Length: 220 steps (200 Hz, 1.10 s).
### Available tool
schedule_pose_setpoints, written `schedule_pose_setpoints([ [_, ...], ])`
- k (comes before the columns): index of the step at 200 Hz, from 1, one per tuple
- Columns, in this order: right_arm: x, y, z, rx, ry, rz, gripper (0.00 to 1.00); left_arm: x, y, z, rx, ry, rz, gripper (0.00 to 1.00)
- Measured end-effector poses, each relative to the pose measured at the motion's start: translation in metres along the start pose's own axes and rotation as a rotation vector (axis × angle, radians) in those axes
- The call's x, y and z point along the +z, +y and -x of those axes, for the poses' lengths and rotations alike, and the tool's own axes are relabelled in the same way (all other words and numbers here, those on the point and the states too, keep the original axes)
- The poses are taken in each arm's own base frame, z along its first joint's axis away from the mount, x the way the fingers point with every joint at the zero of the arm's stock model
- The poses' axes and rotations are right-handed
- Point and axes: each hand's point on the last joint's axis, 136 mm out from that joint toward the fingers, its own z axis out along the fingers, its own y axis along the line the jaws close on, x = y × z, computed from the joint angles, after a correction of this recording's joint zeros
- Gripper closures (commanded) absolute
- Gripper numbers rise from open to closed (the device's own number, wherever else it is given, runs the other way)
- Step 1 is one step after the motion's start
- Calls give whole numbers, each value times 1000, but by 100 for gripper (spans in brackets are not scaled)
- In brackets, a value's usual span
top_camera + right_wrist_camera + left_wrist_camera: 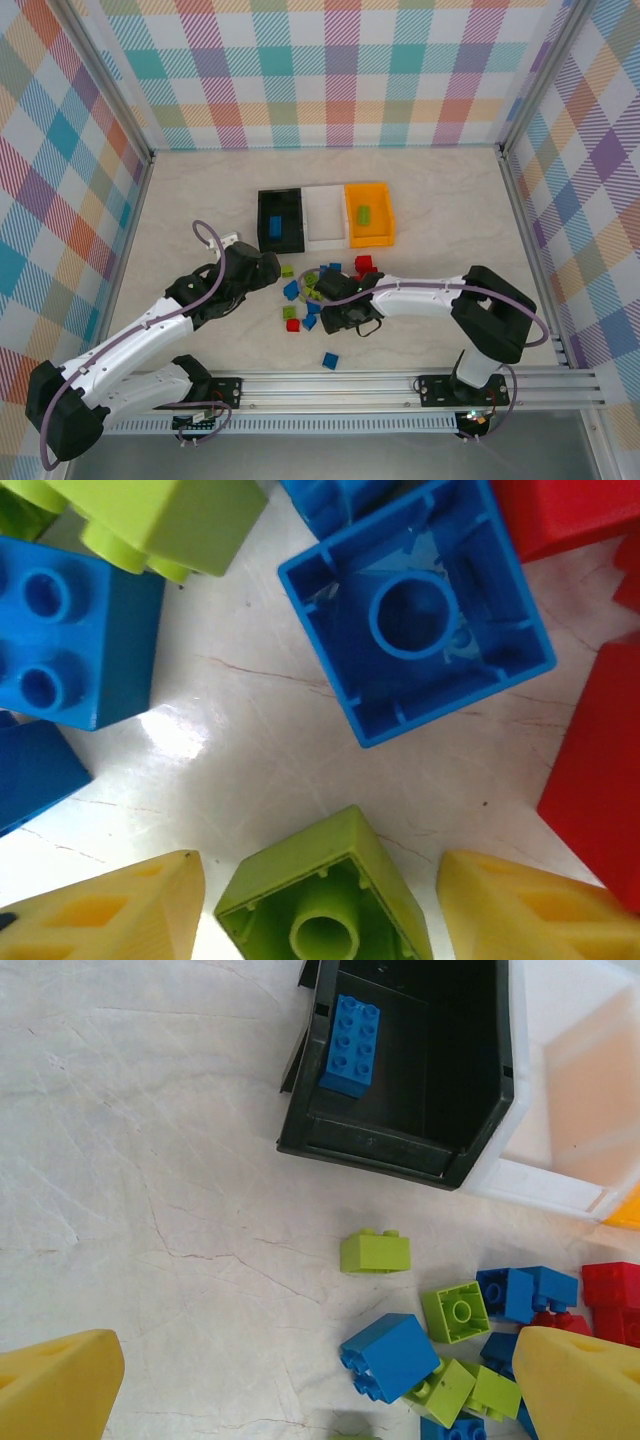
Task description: Sort the legos into containers by color
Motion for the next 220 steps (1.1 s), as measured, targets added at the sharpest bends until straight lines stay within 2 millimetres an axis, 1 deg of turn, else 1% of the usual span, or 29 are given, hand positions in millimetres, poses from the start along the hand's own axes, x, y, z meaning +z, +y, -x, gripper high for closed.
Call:
schedule_pose_setpoints([
  [42,-1,-4,1,-9,-9,-22,59,0,0,0,1,0,3,0],
  [58,-6,-3,4,-10,-26,-11,61,0,0,0,2,0,4,0],
  [76,-22,-1,11,-13,-70,11,62,2,0,-1,4,4,8,0],
  [93,-44,-2,24,-11,-128,34,62,2,0,0,6,7,11,0],
  [103,-58,-8,37,6,-168,43,63,2,-1,0,6,6,12,0],
  [113,-74,-19,58,39,-222,46,63,2,-1,1,6,5,13,0],
  [134,-103,-57,115,147,-342,25,62,2,0,2,7,0,20,0],
  [145,-112,-77,141,196,-386,8,62,1,2,1,10,3,27,0],
  [153,-116,-91,159,229,-410,-9,62,1,3,1,12,4,33,0],
  [166,-112,-111,185,273,-429,-33,62,0,4,2,14,4,38,0],
  [177,-100,-125,203,300,-423,-52,62,-1,4,2,14,4,38,0],
  [185,-89,-133,211,313,-408,-65,62,-2,6,1,15,6,41,0],
  [201,-62,-147,226,337,-365,-89,61,-5,8,1,16,7,44,0],
  [220,-34,-159,235,358,-316,-105,57,-7,11,1,19,7,53,0],
])
